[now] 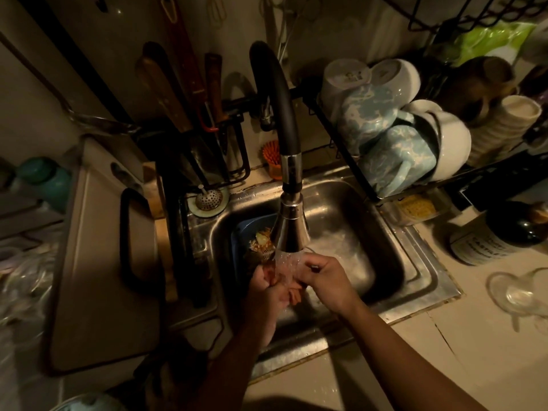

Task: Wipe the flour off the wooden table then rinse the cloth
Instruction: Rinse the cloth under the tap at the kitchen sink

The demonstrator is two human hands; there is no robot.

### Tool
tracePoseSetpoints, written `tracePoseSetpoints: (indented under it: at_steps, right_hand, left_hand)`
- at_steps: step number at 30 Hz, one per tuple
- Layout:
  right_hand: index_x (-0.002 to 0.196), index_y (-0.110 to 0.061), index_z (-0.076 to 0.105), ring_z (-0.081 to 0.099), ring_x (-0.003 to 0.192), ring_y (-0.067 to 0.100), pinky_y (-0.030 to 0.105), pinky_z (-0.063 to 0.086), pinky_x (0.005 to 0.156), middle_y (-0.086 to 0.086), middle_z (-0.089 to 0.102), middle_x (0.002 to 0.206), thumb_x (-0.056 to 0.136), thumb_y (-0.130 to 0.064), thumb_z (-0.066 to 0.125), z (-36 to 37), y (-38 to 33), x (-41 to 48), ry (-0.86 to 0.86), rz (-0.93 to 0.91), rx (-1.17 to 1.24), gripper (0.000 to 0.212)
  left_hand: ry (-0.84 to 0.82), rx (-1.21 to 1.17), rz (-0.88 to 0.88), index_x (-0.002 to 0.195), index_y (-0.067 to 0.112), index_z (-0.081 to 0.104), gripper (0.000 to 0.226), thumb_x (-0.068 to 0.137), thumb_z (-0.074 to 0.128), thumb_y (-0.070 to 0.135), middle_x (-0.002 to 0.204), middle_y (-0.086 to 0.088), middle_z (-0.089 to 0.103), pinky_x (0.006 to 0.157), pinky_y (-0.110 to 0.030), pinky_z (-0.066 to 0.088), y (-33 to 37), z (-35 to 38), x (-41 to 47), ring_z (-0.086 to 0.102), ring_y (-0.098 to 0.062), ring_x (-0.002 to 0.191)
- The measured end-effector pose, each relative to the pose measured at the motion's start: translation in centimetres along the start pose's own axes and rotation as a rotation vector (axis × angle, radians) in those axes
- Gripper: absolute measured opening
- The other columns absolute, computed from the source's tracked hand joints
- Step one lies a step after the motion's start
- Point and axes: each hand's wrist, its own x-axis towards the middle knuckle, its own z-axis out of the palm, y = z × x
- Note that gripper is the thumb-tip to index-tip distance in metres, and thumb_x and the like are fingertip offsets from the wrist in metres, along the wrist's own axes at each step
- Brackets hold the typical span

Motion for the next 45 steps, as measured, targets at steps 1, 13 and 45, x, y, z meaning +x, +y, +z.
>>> tracePoseSetpoints:
  at_steps: [1,13,45]
  right_hand:
    - [0.098,-0.001,0.075,0.069,0.078,0.008,0.023,0.052,0.079,0.001,0.076,0.086,0.086,0.008,0.065,0.1,0.0,0.0,0.022,-0.013,-0.039,0.018]
    - [0.112,-0.009,0.064,0.070,0.089,0.025,0.039,0.055,0.084,0.017,0.074,0.103,0.102,-0.034,0.048,1.4,-0.5,-0.6,-0.016,0.262,0.198,0.031]
    - [0.104,-0.017,0.072,0.070,0.088,0.018,0.037,0.053,0.077,0.008,0.074,0.099,0.108,-0.034,0.036,2.6,0.8,-1.7,-0.001,0.147,0.275,0.040]
  left_hand:
    - [0.013,-0.018,0.008,0.113,0.012,0.062,0.038,0.085,0.055,-0.013,0.103,-0.021,0.070,0.075,-0.048,0.055,0.0,0.1,0.1,0.068,-0.036,0.085]
    - [-0.105,0.004,-0.062,0.113,0.006,0.063,0.042,0.079,0.060,0.031,0.088,-0.015,0.071,0.070,-0.041,0.054,2.1,1.0,0.6,0.067,-0.032,0.083]
    - [0.094,0.375,0.155,0.112,0.024,0.068,0.021,0.093,0.059,0.023,0.099,0.005,0.074,0.086,-0.042,0.059,-0.3,1.5,-0.1,0.071,-0.009,0.093]
